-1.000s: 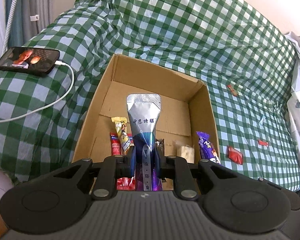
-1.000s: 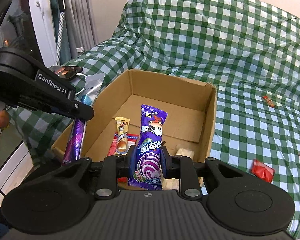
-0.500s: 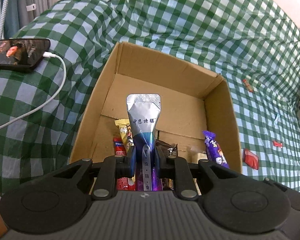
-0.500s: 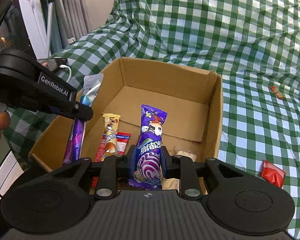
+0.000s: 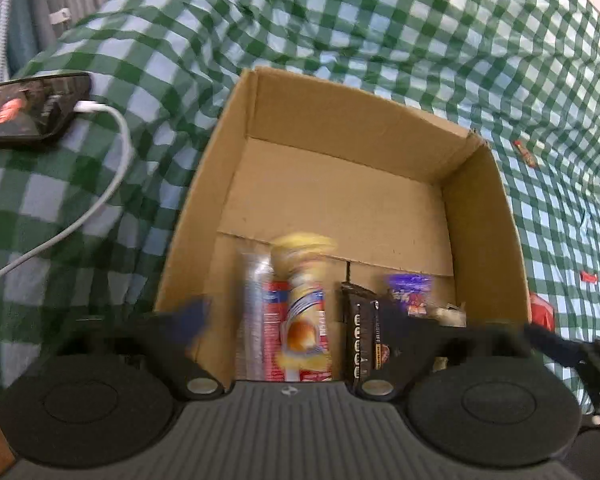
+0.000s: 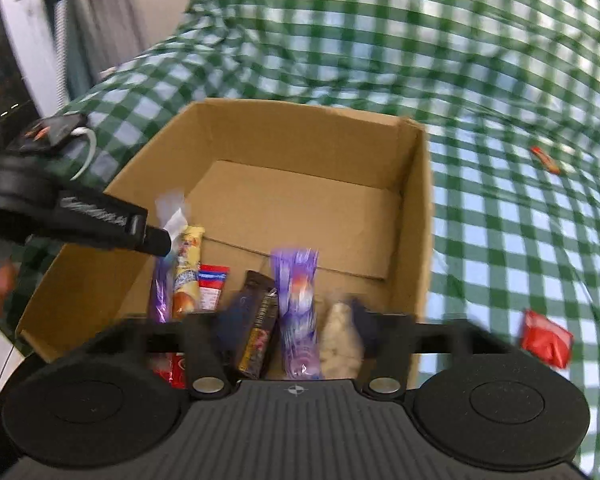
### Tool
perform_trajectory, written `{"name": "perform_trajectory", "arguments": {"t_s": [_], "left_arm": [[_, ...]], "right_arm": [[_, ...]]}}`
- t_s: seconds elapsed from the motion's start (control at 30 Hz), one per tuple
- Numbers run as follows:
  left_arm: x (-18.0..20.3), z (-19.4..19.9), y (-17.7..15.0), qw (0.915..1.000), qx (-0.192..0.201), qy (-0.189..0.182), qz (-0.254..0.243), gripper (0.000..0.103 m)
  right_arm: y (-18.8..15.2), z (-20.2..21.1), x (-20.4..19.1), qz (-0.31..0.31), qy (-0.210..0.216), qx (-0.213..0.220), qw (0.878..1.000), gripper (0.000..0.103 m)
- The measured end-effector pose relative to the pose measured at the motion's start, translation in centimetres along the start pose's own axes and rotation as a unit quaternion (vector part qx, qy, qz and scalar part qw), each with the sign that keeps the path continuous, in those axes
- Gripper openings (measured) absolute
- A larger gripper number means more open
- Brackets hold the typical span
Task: Organize snacks
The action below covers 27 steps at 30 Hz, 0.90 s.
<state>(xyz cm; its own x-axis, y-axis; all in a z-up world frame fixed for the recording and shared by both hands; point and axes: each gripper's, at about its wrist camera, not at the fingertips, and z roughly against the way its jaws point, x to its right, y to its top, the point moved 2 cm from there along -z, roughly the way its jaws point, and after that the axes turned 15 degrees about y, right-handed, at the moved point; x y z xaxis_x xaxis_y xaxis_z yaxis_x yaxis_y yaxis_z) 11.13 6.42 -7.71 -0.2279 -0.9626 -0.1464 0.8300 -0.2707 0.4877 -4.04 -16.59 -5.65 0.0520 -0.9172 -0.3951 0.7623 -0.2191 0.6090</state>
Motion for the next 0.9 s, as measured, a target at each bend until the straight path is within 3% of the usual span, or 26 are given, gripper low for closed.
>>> {"name": "perform_trajectory", "arguments": {"t_s": [0.1, 0.47, 0.9], "left_arm": [[-0.6, 1.7, -1.5, 0.9994, 0.024, 0.021, -0.013, 0.103], [-2.5, 6.4, -8.2, 0.9988, 0.014, 0.035, -0.031, 0.103], [-3.8, 13.3, -12.5, 0.9963, 0.075, 0.041, -0.008, 0.103]], "right_arm": [[-0.8, 1.5, -0.6, -0.006, -0.007, 0.015, 1.0, 0.09], [-5.1, 6.0, -5.4, -0.009, 0.01, -0.01, 1.0, 0.095], [-7.0, 12.4, -8.5, 0.031, 0.004, 0.051, 0.998, 0.098]]}}
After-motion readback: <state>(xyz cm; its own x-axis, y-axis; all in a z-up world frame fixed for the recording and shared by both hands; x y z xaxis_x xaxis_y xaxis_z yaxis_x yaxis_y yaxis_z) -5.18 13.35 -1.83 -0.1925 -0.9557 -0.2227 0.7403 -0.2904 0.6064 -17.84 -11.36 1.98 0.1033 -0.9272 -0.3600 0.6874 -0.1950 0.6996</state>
